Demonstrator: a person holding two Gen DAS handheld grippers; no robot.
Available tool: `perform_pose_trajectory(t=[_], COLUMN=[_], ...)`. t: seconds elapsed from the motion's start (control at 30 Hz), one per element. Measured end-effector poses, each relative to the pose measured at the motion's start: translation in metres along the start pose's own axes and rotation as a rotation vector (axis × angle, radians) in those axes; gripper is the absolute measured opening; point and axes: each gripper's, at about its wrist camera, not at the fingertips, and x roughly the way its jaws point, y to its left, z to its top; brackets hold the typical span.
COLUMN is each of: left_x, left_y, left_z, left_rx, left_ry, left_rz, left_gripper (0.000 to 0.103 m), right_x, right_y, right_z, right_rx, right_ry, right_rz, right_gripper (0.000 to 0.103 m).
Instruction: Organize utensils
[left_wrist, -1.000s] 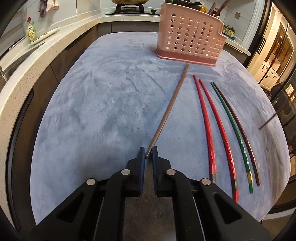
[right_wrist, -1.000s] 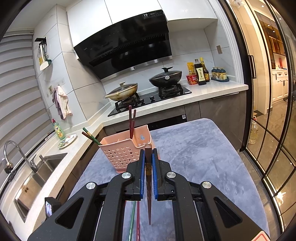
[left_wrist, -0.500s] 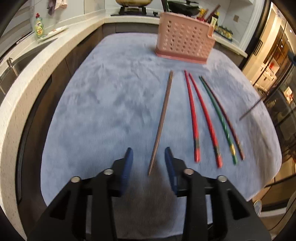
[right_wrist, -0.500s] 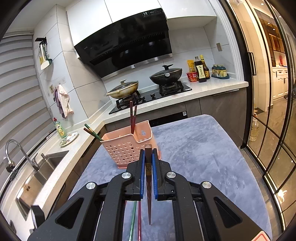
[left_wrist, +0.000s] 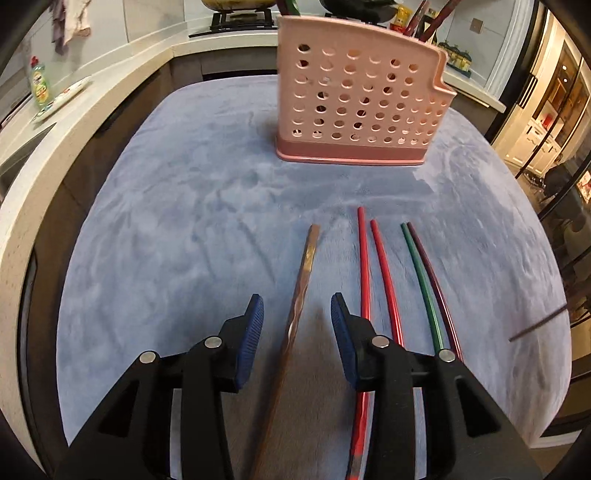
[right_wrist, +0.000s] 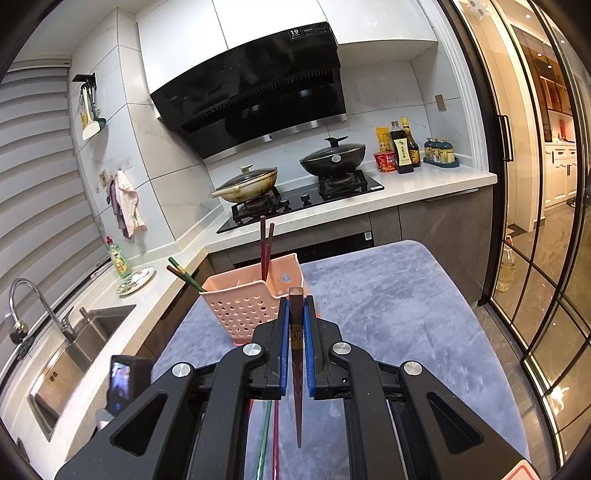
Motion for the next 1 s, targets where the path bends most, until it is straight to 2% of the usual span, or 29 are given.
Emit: perform_pose_trajectory(t=[0.2, 0.33, 0.43, 0.5, 0.57, 0.77, 1.0], left_x=[0.030, 0.043, 0.044, 0.044, 0.041, 0.002, -0.104], left_y=[-0.003, -0.005, -0.006, -0.005, -0.003, 0.004, 0.020], left_z=[0.022, 0.025, 0.026, 0.027, 0.027, 0.024, 0.011], left_rx=[-0.009, -0.008, -0.008, -0.011, -0.016, -0.041, -0.099], left_ry=[0.051, 0.071, 0.065, 0.066, 0.065, 0.007, -0.140], left_rz=[0.009, 0.023, 0.025, 0.031, 0.027, 0.023, -0.001], left_gripper=[0.035, 0.035, 0.024, 0.012, 0.010, 0.008, 0.008], right_x=[0.009, 0.015, 0.018, 0.020, 0.020, 0.014, 0.005], right_y=[-0.004, -0.007, -0.008, -0.008, -0.007, -0.004, 0.000], right_z=[0.005, 0.006, 0.004, 0.004, 0.003, 0.005, 0.012], right_rx=[0.003, 0.009, 0.014, 0.014, 0.014, 0.009, 0.002], right_ry=[0.003, 0.013, 0.021, 0.027, 0.030, 0.022, 0.008], right_rz=[0.003, 0.000, -0.002, -0.003, -0.001, 0.001, 0.015], right_gripper=[0.007, 0.007, 0.007, 0.007, 0.007, 0.007, 0.007])
